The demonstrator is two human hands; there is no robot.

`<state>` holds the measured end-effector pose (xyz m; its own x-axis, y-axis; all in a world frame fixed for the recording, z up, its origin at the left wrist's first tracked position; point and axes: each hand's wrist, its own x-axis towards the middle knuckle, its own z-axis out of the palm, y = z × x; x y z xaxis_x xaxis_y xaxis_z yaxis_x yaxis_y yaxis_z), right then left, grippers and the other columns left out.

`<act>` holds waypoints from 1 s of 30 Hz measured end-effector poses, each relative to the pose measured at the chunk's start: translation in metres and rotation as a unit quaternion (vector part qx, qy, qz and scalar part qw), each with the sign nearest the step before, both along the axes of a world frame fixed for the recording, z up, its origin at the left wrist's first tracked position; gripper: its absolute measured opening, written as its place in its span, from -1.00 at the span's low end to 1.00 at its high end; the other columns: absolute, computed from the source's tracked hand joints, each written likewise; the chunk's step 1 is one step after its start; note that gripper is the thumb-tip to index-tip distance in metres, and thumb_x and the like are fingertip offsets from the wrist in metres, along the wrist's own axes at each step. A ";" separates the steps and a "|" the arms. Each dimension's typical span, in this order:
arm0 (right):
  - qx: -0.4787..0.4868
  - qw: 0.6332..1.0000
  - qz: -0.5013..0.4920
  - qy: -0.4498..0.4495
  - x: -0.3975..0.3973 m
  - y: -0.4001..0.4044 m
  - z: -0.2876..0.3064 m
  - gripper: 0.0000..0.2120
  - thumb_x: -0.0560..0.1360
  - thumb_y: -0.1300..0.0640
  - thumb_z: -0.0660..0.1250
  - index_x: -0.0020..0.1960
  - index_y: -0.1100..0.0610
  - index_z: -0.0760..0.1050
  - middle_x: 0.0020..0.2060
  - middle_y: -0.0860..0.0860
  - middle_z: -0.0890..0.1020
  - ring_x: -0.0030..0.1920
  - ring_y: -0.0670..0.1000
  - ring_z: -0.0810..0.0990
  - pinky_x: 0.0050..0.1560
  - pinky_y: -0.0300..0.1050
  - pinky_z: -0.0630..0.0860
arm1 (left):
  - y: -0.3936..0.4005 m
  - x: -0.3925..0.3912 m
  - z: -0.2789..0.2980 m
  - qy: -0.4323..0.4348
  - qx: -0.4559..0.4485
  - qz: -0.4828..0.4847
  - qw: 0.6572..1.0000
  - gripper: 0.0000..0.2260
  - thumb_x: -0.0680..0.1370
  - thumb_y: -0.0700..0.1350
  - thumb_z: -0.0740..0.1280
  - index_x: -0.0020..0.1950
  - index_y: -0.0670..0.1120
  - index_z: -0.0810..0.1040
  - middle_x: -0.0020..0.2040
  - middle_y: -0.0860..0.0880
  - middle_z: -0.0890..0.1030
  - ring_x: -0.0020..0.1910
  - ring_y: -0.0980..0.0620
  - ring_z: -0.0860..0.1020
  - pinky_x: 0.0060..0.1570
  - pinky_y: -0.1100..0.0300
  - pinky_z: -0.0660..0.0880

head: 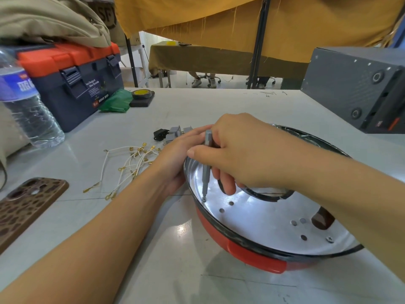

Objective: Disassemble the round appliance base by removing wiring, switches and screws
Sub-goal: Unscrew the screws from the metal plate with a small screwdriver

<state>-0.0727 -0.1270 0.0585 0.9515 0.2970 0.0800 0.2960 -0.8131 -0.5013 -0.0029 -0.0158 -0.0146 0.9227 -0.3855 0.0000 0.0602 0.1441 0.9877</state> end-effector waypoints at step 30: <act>0.161 0.964 0.139 0.157 0.016 -0.013 -0.008 -0.83 0.57 0.21 0.27 -0.12 0.29 0.54 -0.50 0.07 0.61 -0.57 -0.03 0.45 -0.42 -0.08 0.48 | 0.003 0.002 -0.001 -0.011 -0.026 -0.054 0.998 -0.73 0.52 -0.31 0.06 -0.30 -0.24 0.47 -0.58 -0.09 0.54 -0.58 0.01 0.55 -0.56 0.29 0.46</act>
